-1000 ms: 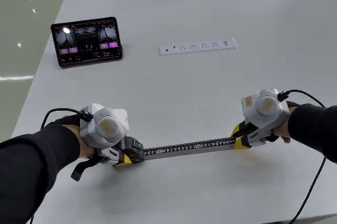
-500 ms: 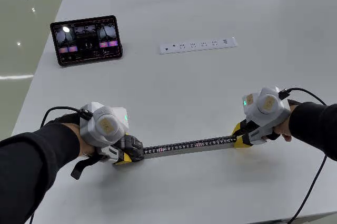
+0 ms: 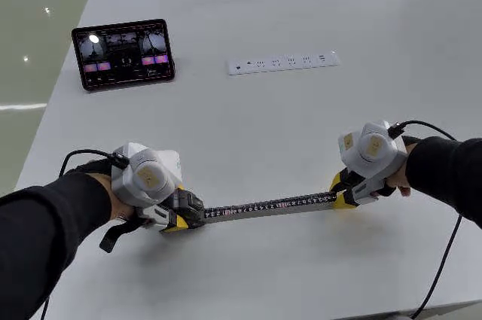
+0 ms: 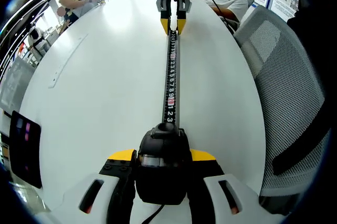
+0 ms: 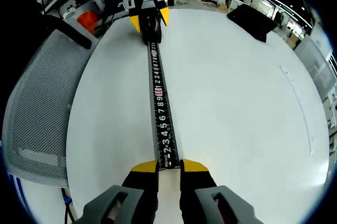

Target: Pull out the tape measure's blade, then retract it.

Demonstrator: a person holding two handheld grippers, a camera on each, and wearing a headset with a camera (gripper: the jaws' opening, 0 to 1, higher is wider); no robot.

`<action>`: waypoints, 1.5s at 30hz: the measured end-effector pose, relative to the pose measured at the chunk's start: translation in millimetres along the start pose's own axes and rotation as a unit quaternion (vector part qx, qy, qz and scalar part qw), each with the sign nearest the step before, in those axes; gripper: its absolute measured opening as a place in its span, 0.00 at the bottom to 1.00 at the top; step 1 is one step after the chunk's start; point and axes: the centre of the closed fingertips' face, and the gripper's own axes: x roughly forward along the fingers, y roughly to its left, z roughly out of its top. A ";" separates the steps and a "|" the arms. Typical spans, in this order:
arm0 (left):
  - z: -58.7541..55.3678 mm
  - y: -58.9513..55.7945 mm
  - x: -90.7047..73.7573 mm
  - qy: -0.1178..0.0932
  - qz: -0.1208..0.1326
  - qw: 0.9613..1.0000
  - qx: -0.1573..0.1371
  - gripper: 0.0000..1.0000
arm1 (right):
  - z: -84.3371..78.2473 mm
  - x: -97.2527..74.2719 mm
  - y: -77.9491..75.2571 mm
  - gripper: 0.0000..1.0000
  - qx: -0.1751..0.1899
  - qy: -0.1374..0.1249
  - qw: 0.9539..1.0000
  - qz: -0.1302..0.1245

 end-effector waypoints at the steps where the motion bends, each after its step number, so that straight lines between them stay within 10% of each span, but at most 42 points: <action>1: 0.3 -0.6 -0.2 0.001 -0.001 1.000 0.005 0.33 | -0.4 -0.3 0.3 0.11 -0.002 0.005 1.000 0.001; 28: -1.6 1.9 -7.7 0.009 0.002 1.000 -0.005 0.34 | -1.3 -3.2 -2.6 0.16 -0.023 0.030 0.999 -0.004; 45: 13.3 2.9 -23.8 -0.040 0.011 0.996 -0.081 0.57 | 7.4 -16.0 -1.1 0.29 0.009 0.008 1.000 -0.016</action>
